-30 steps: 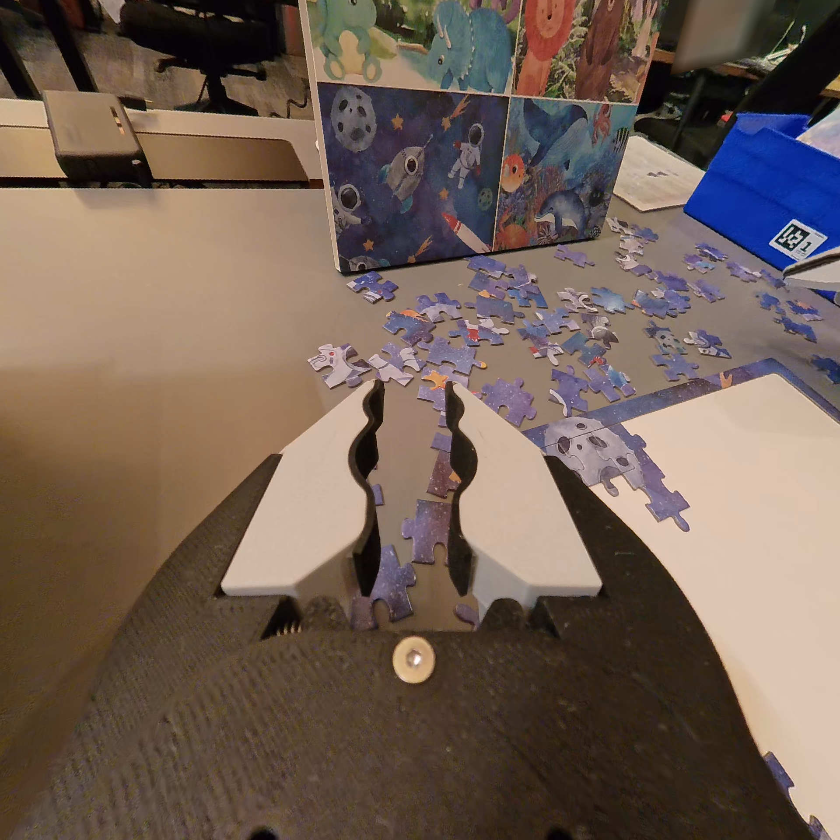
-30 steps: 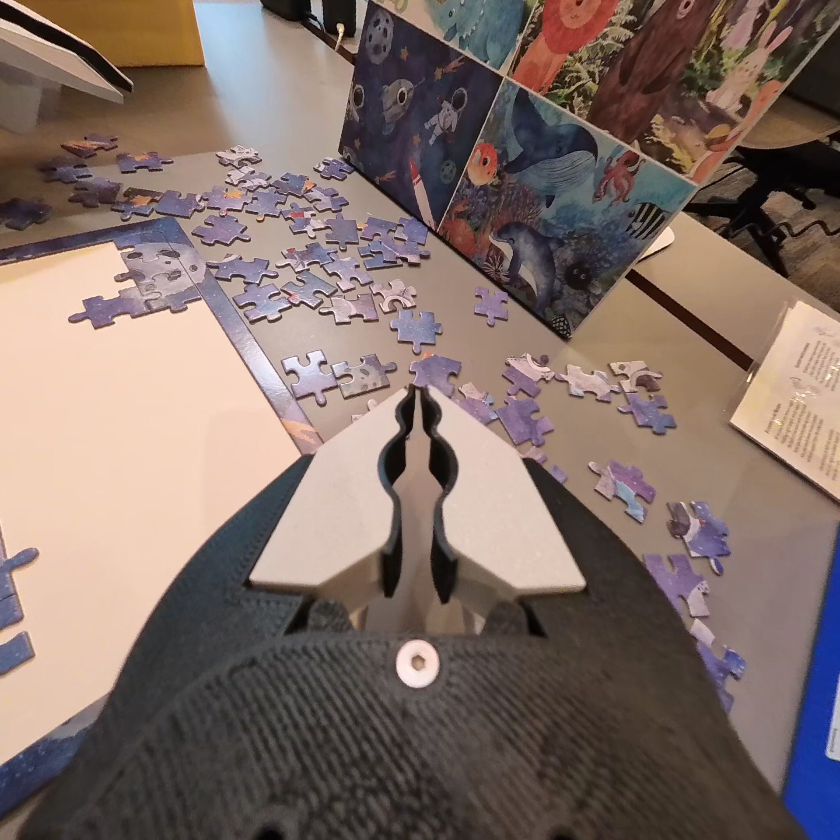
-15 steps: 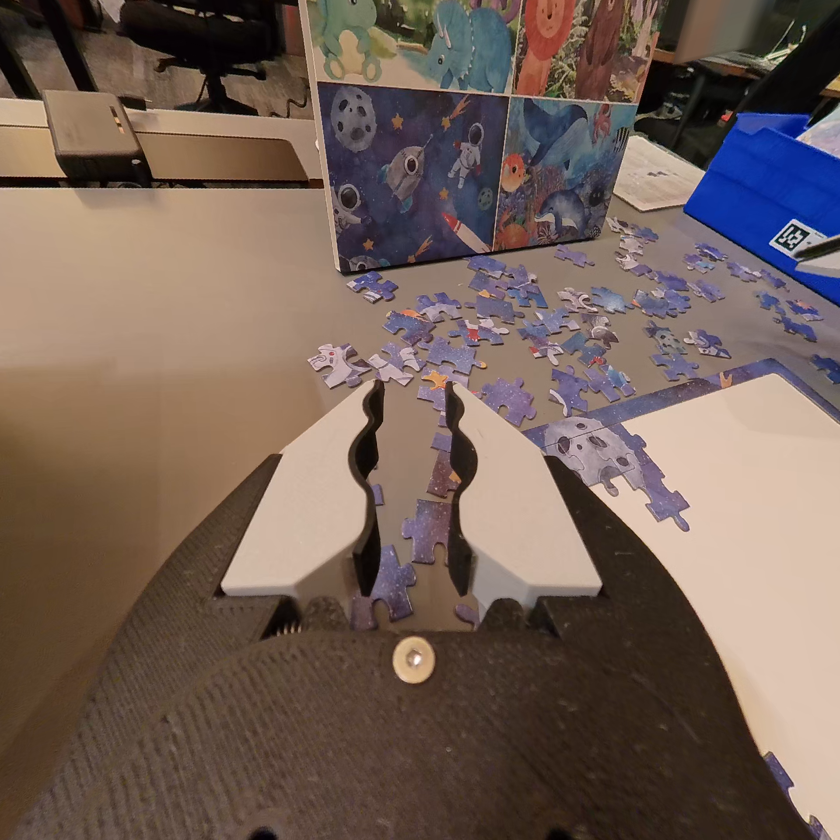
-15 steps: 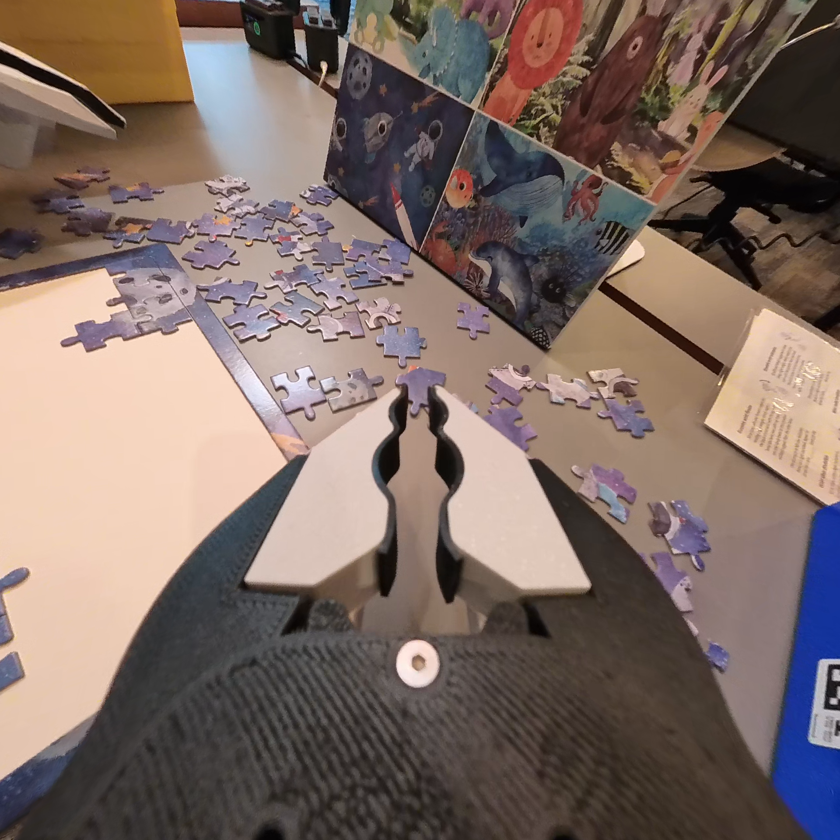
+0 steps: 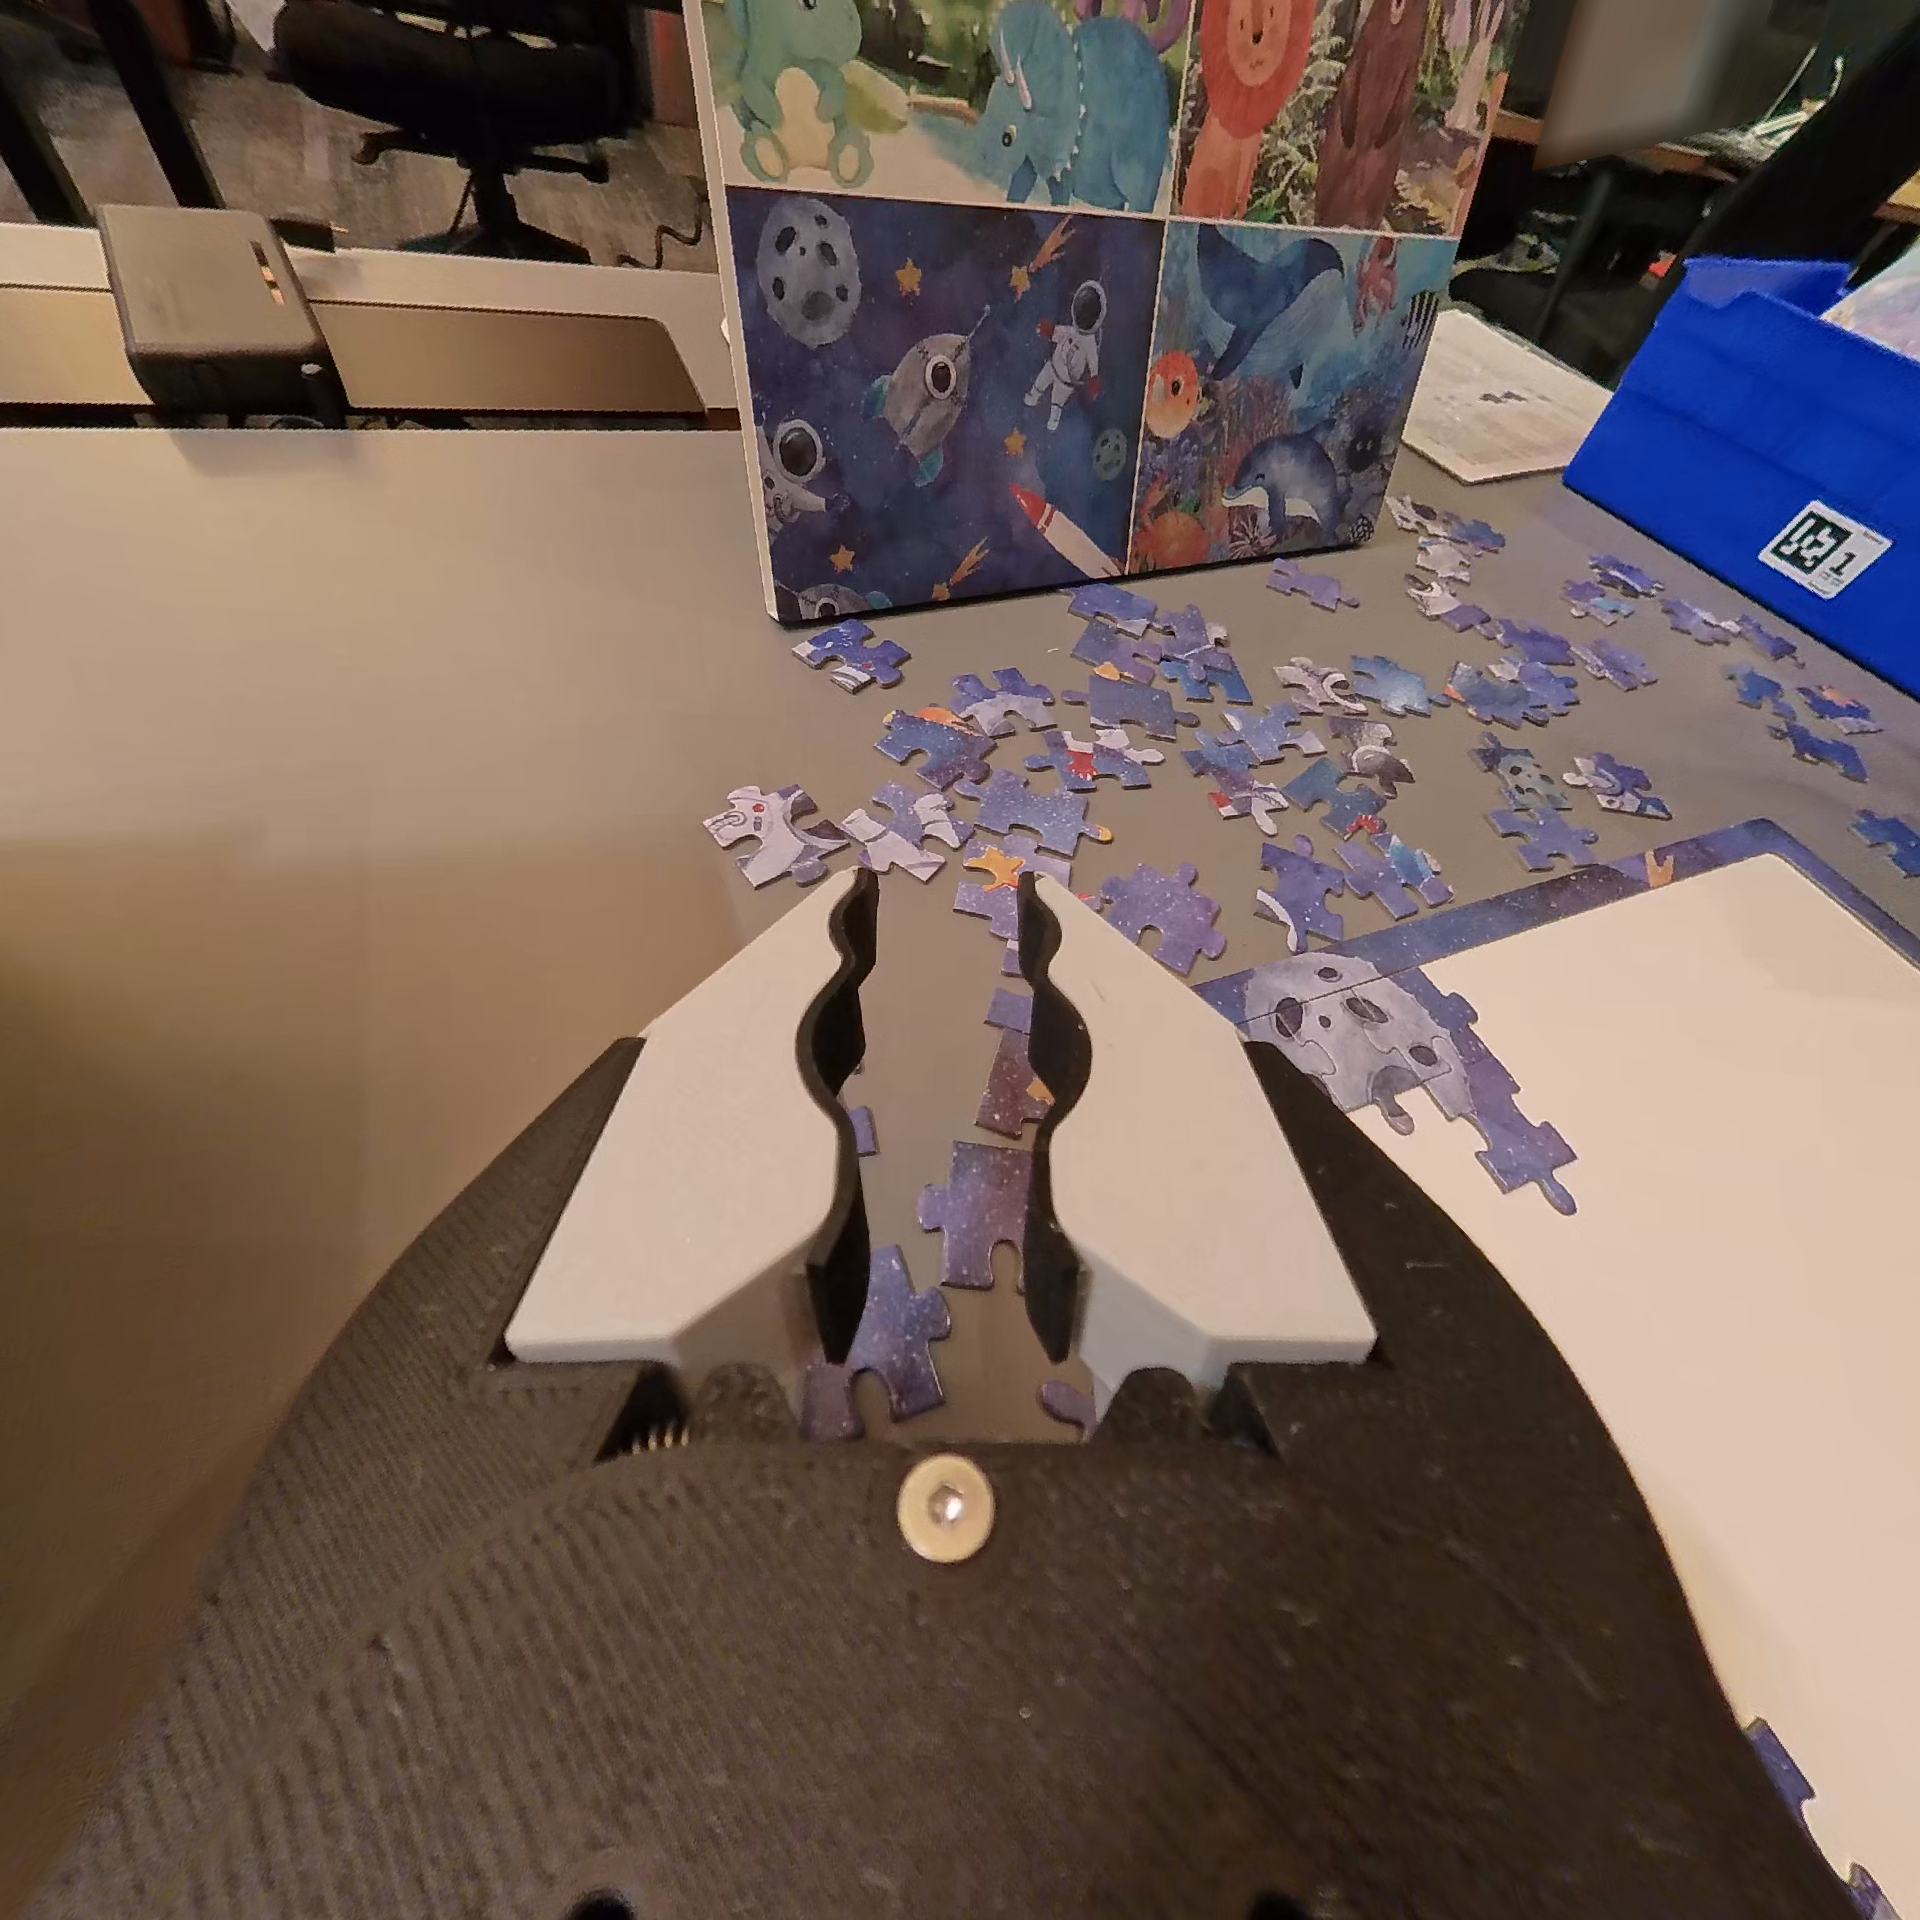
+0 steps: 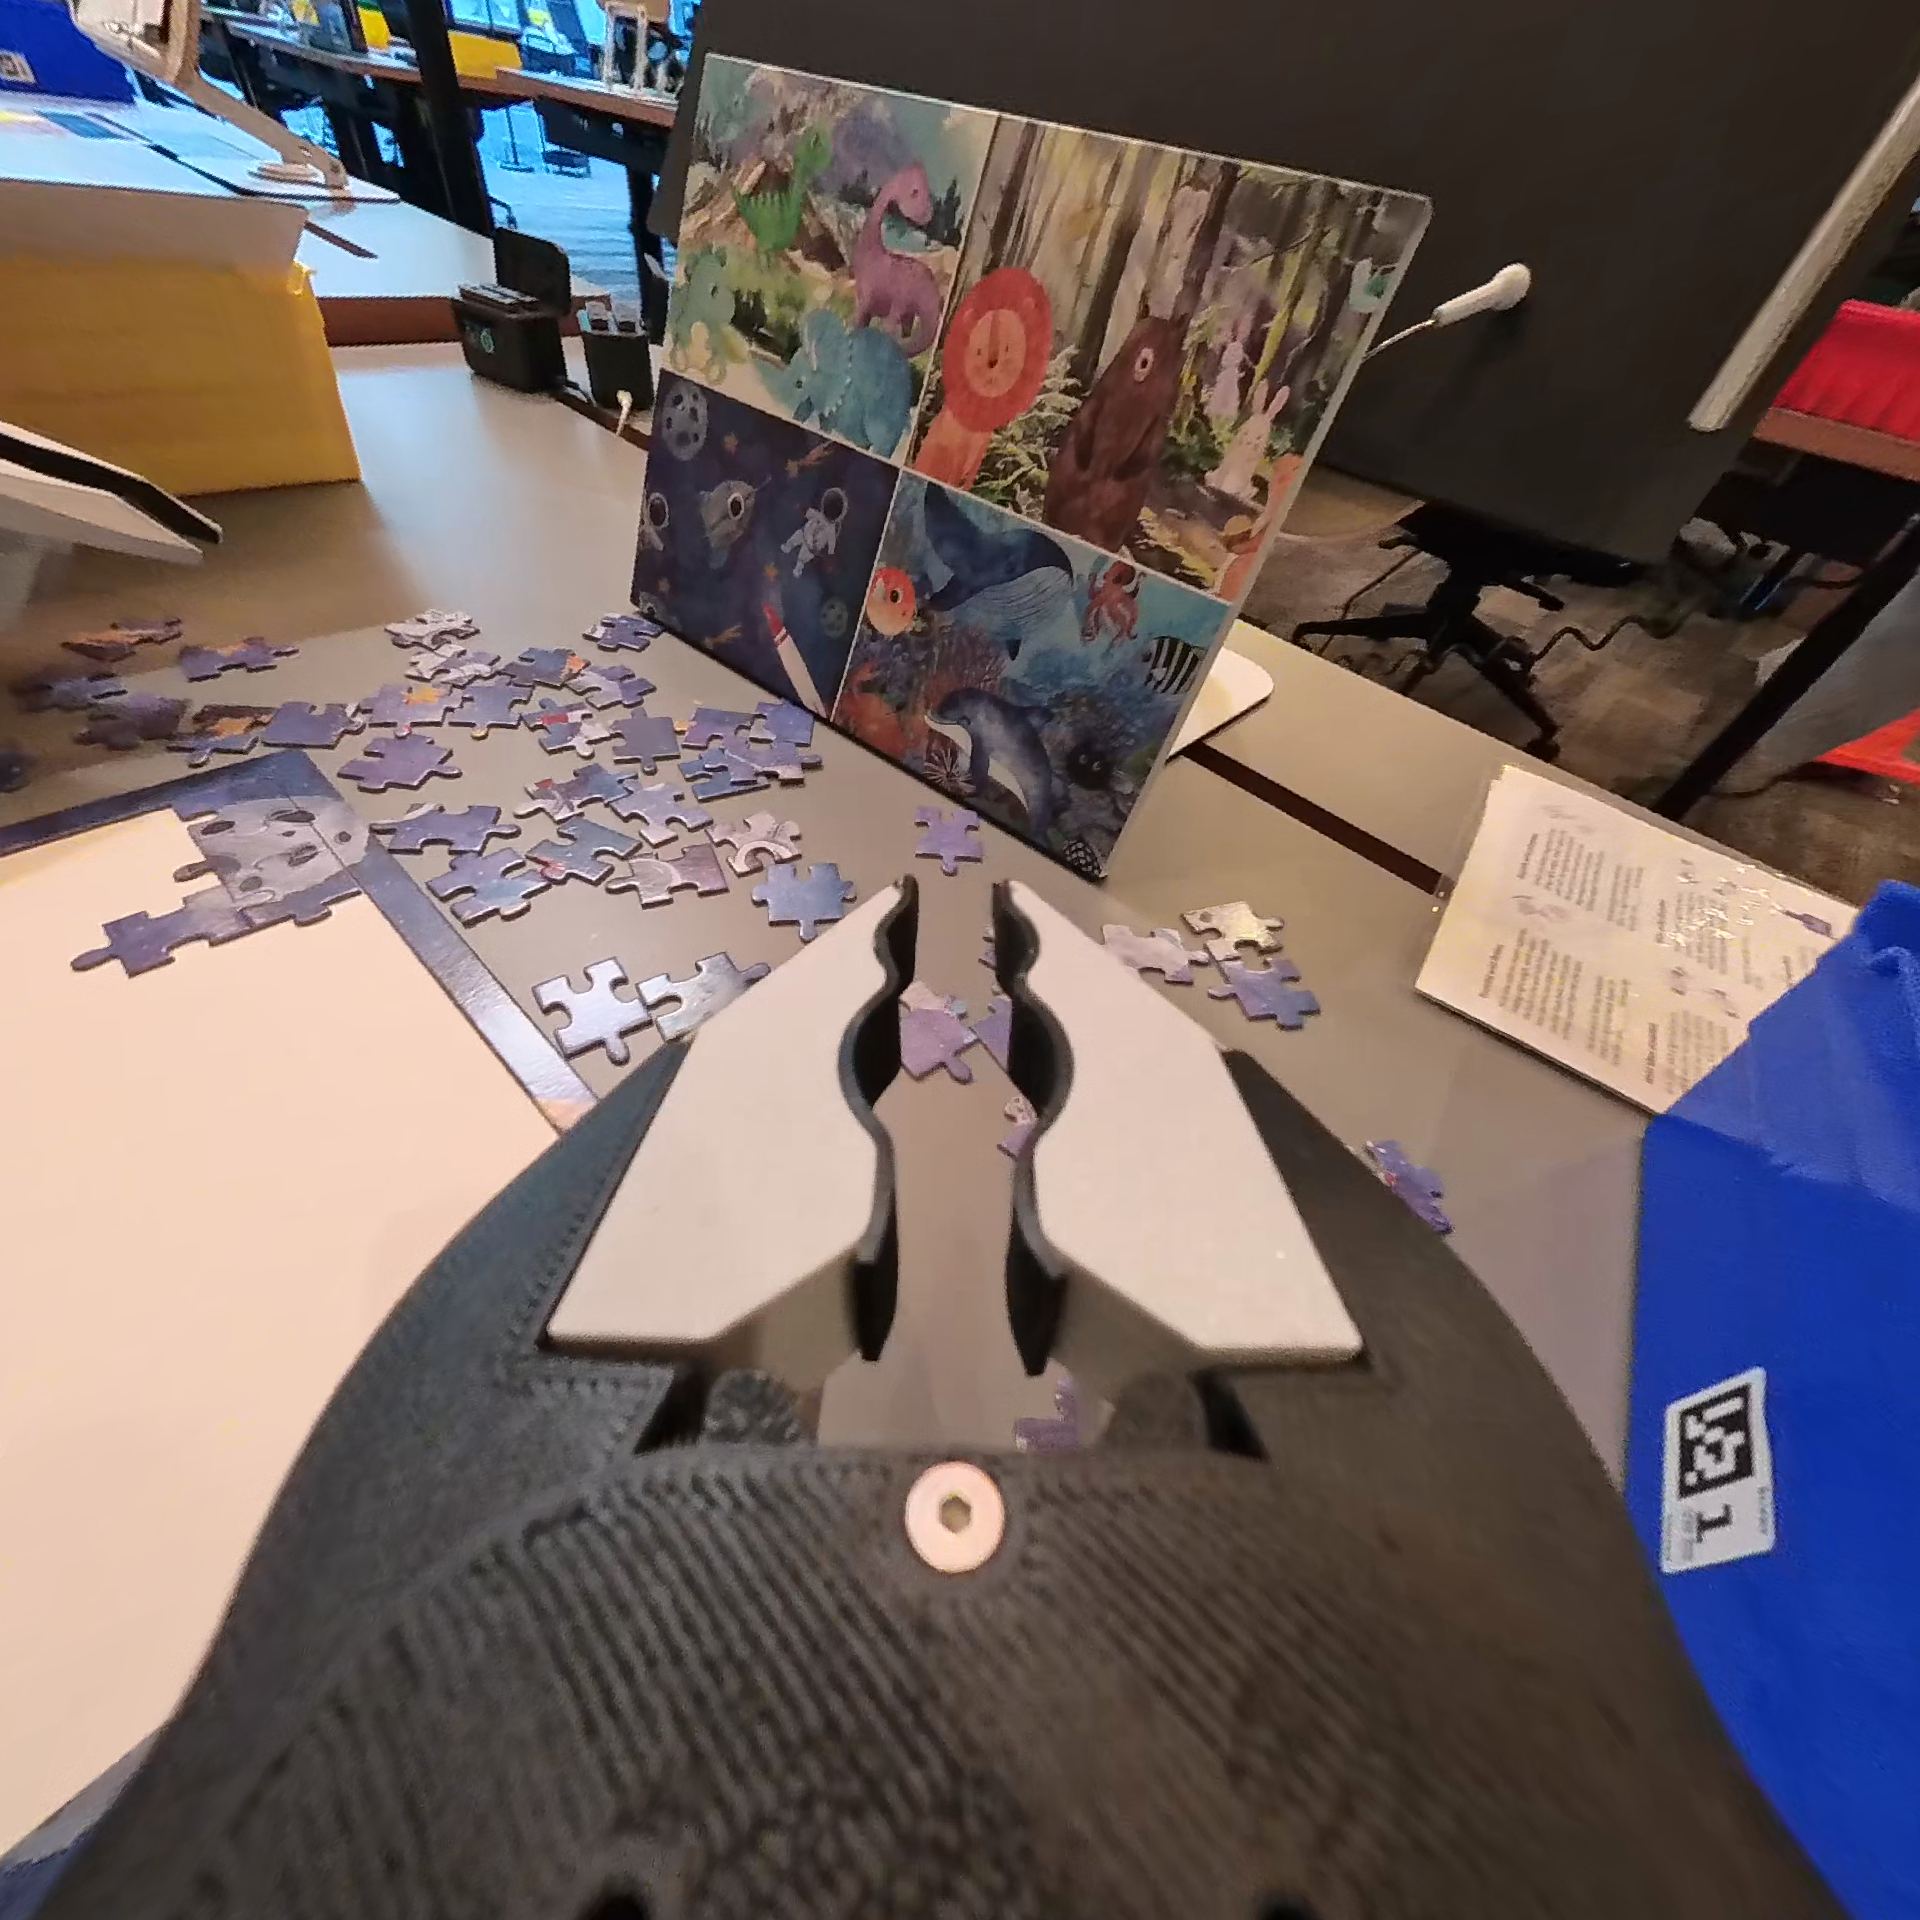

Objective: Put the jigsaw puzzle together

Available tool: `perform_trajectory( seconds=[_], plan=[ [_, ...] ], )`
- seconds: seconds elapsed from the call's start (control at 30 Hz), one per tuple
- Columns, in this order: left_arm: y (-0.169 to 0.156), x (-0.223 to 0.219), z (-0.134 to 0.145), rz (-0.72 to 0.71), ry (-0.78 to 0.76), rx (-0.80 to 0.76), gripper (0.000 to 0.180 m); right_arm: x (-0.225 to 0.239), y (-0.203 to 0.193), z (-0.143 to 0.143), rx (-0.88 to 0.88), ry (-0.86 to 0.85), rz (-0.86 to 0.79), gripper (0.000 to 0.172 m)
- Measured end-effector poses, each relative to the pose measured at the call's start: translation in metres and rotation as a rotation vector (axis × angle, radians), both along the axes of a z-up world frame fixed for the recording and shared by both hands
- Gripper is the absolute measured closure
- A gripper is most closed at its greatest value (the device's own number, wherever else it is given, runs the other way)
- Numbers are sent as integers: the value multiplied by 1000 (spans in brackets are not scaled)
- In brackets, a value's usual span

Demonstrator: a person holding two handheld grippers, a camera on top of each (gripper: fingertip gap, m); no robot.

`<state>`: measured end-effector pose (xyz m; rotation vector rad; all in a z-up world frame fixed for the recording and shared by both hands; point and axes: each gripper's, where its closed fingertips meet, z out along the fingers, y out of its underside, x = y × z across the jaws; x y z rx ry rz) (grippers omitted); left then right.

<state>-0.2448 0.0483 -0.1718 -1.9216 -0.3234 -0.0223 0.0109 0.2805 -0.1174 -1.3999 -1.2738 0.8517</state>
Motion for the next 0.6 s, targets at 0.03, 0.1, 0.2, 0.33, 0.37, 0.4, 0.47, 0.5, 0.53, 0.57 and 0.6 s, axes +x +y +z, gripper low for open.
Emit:
perform_trajectory(
  seconds=[0.03,0.1,0.2,0.33,0.37,0.4,0.47,0.5,0.53,0.57,0.6],
  plan=[
    [0,0,0,0,0,0,155,0,0,0,-6,3,1,159],
    [0,0,0,0,0,0,156,0,0,0,-16,6,6,159],
    [0,0,0,0,0,0,155,-2,-2,-5,-27,-14,18,161],
    [0,0,0,-1,-1,-1,155,-6,-4,-18,-48,-66,29,160],
    [0,0,0,-1,-1,-1,155,-7,-4,-21,-51,-77,31,160],
    [0,0,0,-1,-2,-1,155,-7,-5,-23,-54,-86,32,160],
    [0,0,0,-1,-3,-1,155,-7,-4,-26,-57,-94,33,159],
    [0,0,0,-1,-4,-1,155,-7,-4,-25,-57,-92,32,159],
    [0,0,0,-1,-4,-1,155,-7,-4,-24,-57,-88,29,159],
    [0,0,0,-1,-4,-1,155,-6,-3,-23,-56,-81,25,159],
    [0,0,0,-1,-4,-1,155,-5,-2,-21,-55,-73,20,159]
  ],
)
